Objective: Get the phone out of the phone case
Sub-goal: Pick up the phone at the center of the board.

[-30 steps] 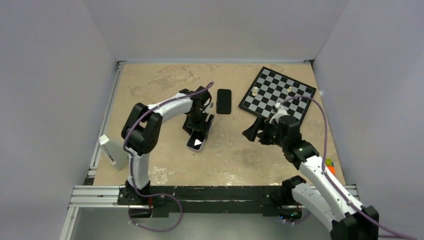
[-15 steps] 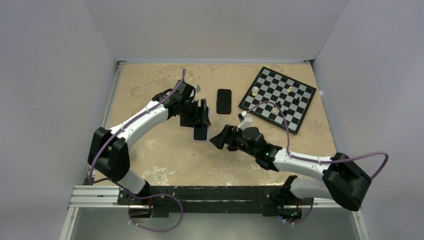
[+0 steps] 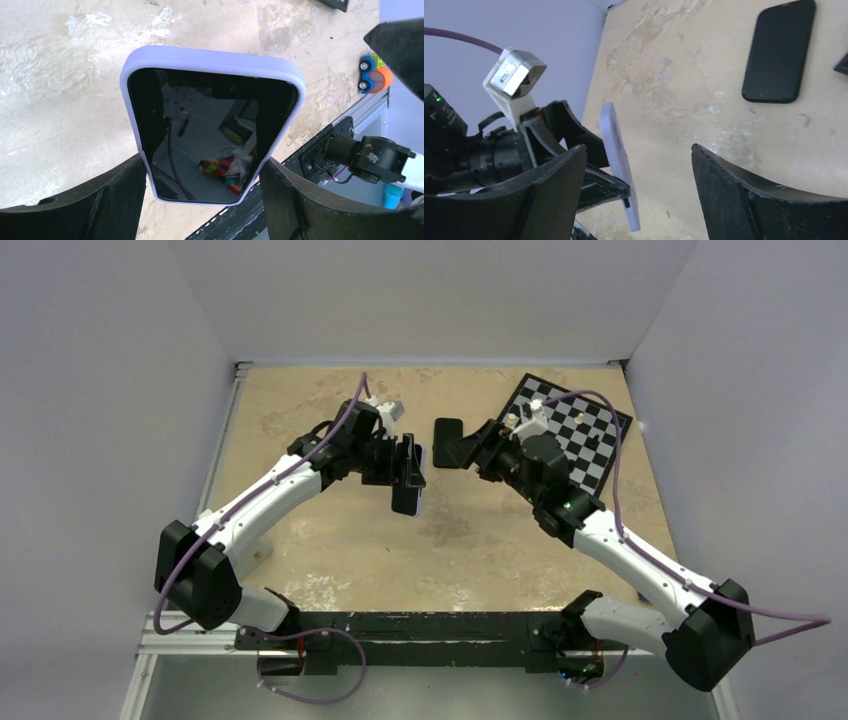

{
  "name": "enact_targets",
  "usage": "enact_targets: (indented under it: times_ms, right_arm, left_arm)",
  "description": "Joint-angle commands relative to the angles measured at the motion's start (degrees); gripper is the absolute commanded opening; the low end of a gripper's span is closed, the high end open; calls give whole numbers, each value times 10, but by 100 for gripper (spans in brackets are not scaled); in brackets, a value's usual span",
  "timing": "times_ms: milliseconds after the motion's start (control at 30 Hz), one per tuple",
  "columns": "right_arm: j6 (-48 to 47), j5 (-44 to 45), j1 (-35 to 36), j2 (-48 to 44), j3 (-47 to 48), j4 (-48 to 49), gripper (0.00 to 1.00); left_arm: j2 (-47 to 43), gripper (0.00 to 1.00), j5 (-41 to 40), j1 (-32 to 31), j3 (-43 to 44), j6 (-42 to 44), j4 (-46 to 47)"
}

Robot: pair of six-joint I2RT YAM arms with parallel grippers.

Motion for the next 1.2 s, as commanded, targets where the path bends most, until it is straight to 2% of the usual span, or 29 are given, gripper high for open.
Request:
enact_targets:
  times_ms: [0,200,267,433,667,1167]
  right_arm:
    - [-25,-42,3,49,82,-64,76]
    - [-22,-79,7,100,106,-25,55]
    - [-25,-82,10,113,112,-22,52]
    - [-36,-78,30,131,125,-17,53]
    - [-43,-39,39,102,126,-36,57]
    - [-53,-59,58,115,128,-5,56]
  left_arm:
    - [-26,0,21,-16,-6,21,62]
    - [-32,0,13,-24,-7,33,65]
    - [-32,0,10,-28,-8,34,67]
    - [-24,0,6,-34,-5,37,64]
    - [-22,0,-2,-37,-2,39,57]
    - [-24,0,-6,-41,-1,43,58]
